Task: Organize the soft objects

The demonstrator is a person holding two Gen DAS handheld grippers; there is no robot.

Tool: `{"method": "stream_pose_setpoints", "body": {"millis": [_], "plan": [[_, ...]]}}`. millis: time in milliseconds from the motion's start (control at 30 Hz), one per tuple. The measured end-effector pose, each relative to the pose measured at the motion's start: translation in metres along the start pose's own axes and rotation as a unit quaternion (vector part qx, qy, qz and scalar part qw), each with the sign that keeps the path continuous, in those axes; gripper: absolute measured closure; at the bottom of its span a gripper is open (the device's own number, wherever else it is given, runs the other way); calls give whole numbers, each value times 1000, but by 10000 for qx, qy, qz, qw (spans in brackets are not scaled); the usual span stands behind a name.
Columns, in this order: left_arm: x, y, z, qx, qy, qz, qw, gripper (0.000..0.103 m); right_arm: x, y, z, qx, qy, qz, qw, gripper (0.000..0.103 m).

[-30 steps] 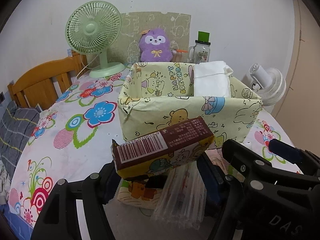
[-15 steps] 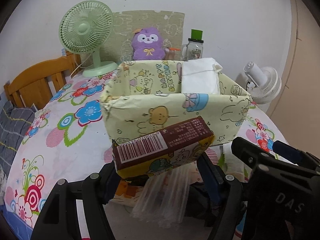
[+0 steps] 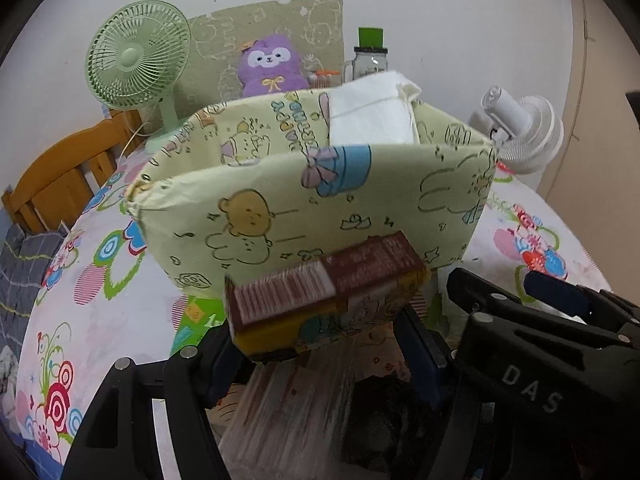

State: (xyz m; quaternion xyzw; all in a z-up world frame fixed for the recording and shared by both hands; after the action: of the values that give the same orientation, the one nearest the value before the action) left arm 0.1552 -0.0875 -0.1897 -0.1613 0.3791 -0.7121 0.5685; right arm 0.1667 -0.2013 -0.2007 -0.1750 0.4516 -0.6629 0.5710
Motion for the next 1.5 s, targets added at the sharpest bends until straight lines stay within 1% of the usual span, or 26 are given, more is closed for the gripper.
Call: {"method": "stream_pose_setpoints", "body": {"millis": [133, 167, 200, 233, 267, 333, 433, 600, 1033, 1500], "plan": [[5, 6, -4, -101, 88, 21, 9999, 32, -6, 9, -7, -186, -71, 78, 9998, 42], [5, 7, -4, -108, 91, 18, 9999, 32, -7, 11, -8, -225, -41, 130, 9997, 43], [6, 7, -4, -100, 85, 5, 9999, 32, -7, 11, -7, -199, -56, 120, 9997, 46], [7, 8, -4, -101, 86, -8, 9999, 31, -8, 11, -7, -212, -56, 151, 9996, 51], [7, 8, -3, -95, 91, -18, 9999, 32, -11, 11, -7, -230, -56, 206, 9995, 53], [9, 9, -3, -88, 110, -31, 9999, 32, -15, 12, -8, -258, -73, 286, 9992, 65], [10, 8, -3, -70, 93, -81, 9999, 32, -23, 8, -10, -227, -137, 374, 9989, 75], [8, 6, -1, -17, 25, -117, 9999, 32, -26, 3, -7, -149, -186, 424, 9988, 79], [-1, -18, 11, 294, -57, -136, 9995, 33, -37, -23, 2, 121, -235, 504, 9984, 81], [-13, -53, 30, 681, -159, -81, 9975, 33, -54, -64, 16, 566, -319, 626, 9959, 81]]}}
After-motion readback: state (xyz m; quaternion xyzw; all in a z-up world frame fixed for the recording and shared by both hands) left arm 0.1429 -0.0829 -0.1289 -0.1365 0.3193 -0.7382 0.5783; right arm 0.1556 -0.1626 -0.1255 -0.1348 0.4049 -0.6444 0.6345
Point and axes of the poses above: each gripper's, at about its wrist camera, not at the fingertips, and y roughly the way its jaws point, x to its right, z to its top, the point moved 10 cm from there along y, roughly the way its jaws point, and after that the axes turned 13 degrees about y, right-handed, at the moved point
